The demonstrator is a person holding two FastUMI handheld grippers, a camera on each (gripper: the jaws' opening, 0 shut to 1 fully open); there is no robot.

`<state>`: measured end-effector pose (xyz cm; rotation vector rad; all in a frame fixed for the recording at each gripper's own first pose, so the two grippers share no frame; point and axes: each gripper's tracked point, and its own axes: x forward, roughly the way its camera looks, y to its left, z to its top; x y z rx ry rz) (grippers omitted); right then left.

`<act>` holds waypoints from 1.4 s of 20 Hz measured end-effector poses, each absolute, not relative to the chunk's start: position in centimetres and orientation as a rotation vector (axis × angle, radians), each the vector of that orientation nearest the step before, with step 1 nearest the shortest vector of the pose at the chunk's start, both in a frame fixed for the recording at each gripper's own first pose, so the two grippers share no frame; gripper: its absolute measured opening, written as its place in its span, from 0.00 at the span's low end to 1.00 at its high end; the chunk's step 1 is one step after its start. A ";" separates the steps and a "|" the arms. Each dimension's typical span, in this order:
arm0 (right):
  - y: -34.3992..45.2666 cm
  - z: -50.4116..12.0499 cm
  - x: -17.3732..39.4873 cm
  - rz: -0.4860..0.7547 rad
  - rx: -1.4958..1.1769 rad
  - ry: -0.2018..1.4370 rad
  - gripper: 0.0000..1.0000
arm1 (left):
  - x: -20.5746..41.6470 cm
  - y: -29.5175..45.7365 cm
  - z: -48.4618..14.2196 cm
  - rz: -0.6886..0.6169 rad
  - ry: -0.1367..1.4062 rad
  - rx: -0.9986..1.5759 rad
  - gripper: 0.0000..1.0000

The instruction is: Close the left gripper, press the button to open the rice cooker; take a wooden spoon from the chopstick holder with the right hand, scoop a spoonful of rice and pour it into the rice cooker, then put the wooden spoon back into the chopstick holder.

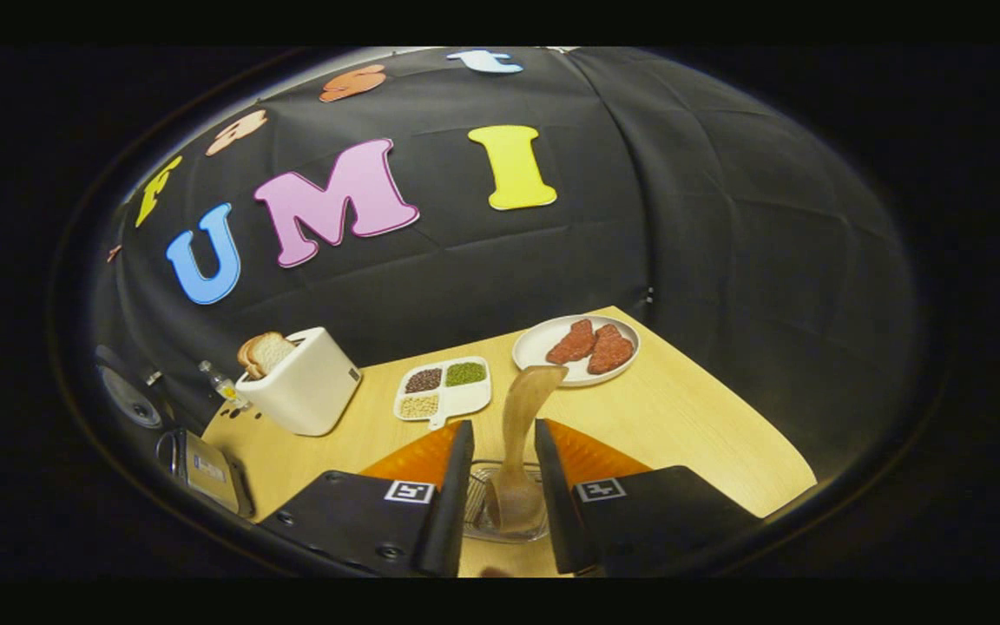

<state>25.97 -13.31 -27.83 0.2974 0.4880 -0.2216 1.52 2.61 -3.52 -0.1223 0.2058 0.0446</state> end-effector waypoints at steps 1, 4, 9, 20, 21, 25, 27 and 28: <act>-13.3 -27.6 25.6 -0.218 0.314 0.493 0.48 | 1.6 2.5 -3.6 0.038 0.204 -0.121 0.95; -13.5 -26.7 24.7 -0.203 0.347 0.479 0.70 | 1.8 2.2 -3.4 0.019 0.195 -0.115 0.95; -9.0 -19.6 21.4 -0.071 0.487 0.381 0.70 | 3.9 3.5 -3.0 0.022 0.172 -0.152 0.95; 1.4 -11.1 9.2 0.191 0.522 0.389 0.89 | 18.1 14.4 4.9 0.102 -0.064 -0.088 0.94; 1.8 -10.8 8.8 0.197 0.528 0.386 0.88 | 19.7 14.8 5.1 0.095 -0.067 -0.053 0.94; 3.5 -10.4 7.5 0.225 0.507 0.393 0.88 | 26.9 16.8 6.0 0.099 -0.062 0.012 0.90; 4.0 -10.2 6.8 0.236 0.493 0.394 0.88 | 30.2 18.3 5.6 0.116 -0.028 -0.029 0.90; 4.1 -10.1 6.6 0.239 0.491 0.394 0.88 | 31.3 19.1 4.9 0.131 0.003 -0.054 0.88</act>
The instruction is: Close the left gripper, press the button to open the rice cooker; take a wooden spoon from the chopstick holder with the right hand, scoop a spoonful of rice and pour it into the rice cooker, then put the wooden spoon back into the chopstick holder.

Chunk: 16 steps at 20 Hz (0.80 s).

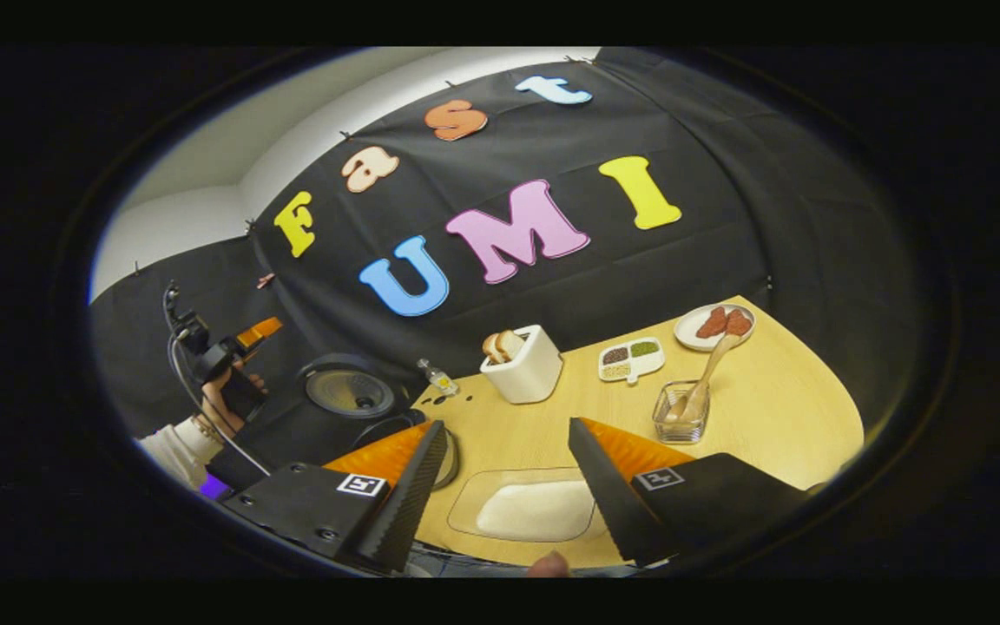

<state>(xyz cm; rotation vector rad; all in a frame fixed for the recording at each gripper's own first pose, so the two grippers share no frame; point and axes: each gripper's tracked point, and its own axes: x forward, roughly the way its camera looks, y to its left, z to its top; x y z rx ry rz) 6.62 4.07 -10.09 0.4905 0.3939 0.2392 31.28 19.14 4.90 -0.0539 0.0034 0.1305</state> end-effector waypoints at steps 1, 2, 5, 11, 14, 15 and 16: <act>4.1 -10.0 6.4 0.240 0.490 0.394 0.88 | 32.5 19.9 4.0 0.142 0.044 -0.080 0.86; 4.2 -10.0 6.3 0.243 0.492 0.396 0.88 | 33.5 20.8 2.8 0.159 0.093 -0.104 0.84; 4.6 -10.2 6.0 0.251 0.491 0.405 0.88 | 35.7 22.2 -2.0 0.169 0.290 -0.211 0.76; 5.4 -10.4 5.8 0.275 0.497 0.415 0.88 | 35.1 22.2 -8.9 0.186 0.568 -0.214 0.67; 5.8 -10.7 5.7 0.284 0.510 0.425 0.88 | 33.9 21.5 -9.3 0.188 0.558 -0.154 0.68; 5.9 -10.8 5.7 0.285 0.514 0.428 0.88 | 33.2 21.1 -9.9 0.185 0.565 -0.159 0.68; 5.9 -10.8 5.7 0.287 0.516 0.429 0.88 | 32.1 20.2 -11.0 0.176 0.575 -0.181 0.68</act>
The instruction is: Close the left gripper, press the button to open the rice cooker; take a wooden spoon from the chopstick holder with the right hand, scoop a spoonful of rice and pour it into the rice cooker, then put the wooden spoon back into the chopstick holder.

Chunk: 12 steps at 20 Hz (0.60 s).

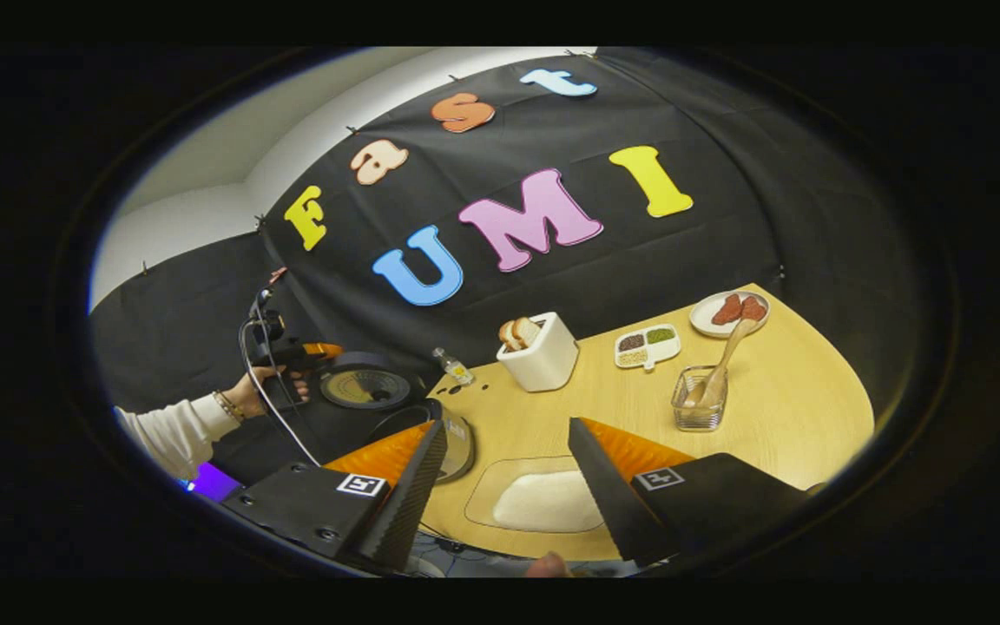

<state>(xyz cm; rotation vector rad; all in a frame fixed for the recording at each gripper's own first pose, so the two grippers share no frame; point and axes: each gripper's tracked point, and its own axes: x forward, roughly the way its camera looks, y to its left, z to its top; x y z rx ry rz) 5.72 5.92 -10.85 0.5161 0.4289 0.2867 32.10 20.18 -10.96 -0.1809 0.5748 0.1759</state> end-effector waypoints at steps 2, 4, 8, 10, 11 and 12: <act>6.0 -11.0 5.7 0.288 0.521 0.432 0.88 | 29.4 19.4 -12.9 0.188 0.580 -0.163 0.62; 6.3 -10.9 5.6 0.294 0.522 0.433 0.88 | 26.8 18.3 -15.1 0.180 0.575 -0.129 0.63; 7.0 -11.7 5.4 0.310 0.524 0.454 0.88 | 21.7 16.1 -20.3 0.157 0.596 -0.161 0.56; 7.4 -11.9 5.2 0.317 0.523 0.464 0.88 | 20.6 15.5 -22.2 0.149 0.593 -0.130 0.54; 7.6 -12.0 5.1 0.323 0.518 0.469 0.88 | 20.3 15.3 -22.9 0.148 0.591 -0.095 0.53; 7.8 -12.2 5.0 0.326 0.513 0.474 0.88 | 19.9 15.2 -23.9 0.150 0.594 -0.070 0.53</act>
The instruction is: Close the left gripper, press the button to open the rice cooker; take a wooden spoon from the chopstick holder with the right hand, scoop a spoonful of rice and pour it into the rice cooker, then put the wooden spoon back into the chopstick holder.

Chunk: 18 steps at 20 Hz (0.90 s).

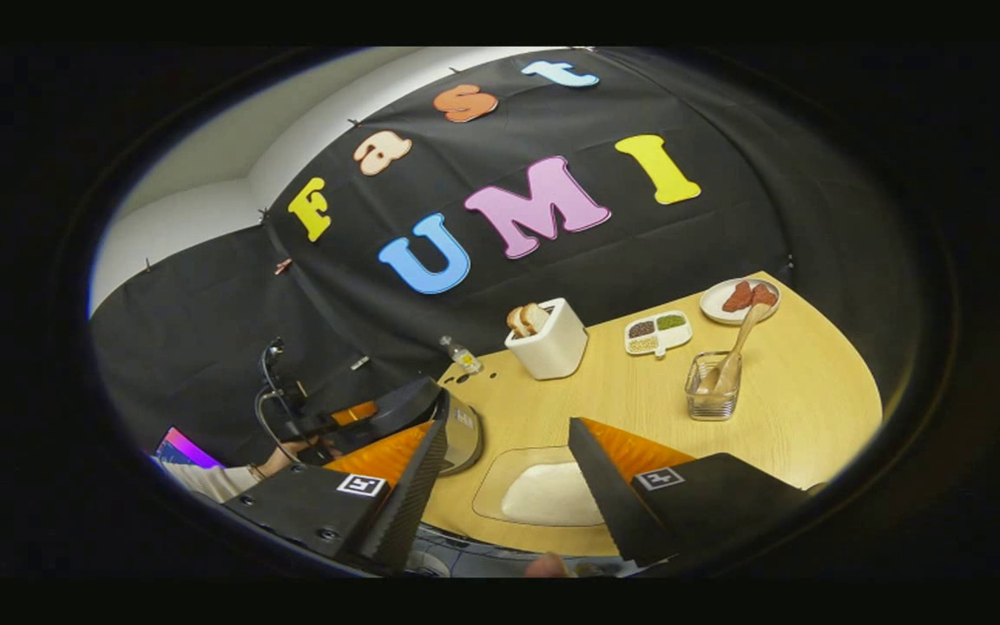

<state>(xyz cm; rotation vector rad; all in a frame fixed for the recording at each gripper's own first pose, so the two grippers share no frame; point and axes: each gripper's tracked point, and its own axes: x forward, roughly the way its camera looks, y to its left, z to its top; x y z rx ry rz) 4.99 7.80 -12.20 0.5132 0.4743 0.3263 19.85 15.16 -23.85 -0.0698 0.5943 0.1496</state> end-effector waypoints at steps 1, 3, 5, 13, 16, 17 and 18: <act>7.9 -12.3 4.8 0.327 0.511 0.479 0.88 | 19.4 15.0 -25.0 0.153 0.609 -0.075 0.53; 8.1 -12.4 4.6 0.328 0.510 0.483 0.88 | 18.3 14.7 -26.8 0.163 0.630 -0.134 0.54; 8.2 -12.9 4.4 0.329 0.497 0.494 0.88 | 18.5 14.7 -26.8 0.163 0.583 -0.111 0.54; 8.1 -14.3 3.7 0.316 0.494 0.538 0.88 | 18.5 14.2 -27.9 0.222 0.469 -0.049 0.55; 7.8 -13.8 4.0 0.313 0.491 0.526 0.88 | 18.4 14.2 -27.5 0.177 0.509 0.013 0.54; 7.5 -13.9 4.2 0.310 0.488 0.523 0.88 | 18.4 14.2 -27.4 0.175 0.517 0.016 0.54; 7.2 -14.1 4.2 0.305 0.491 0.525 0.88 | 18.7 14.4 -26.6 0.176 0.510 0.014 0.55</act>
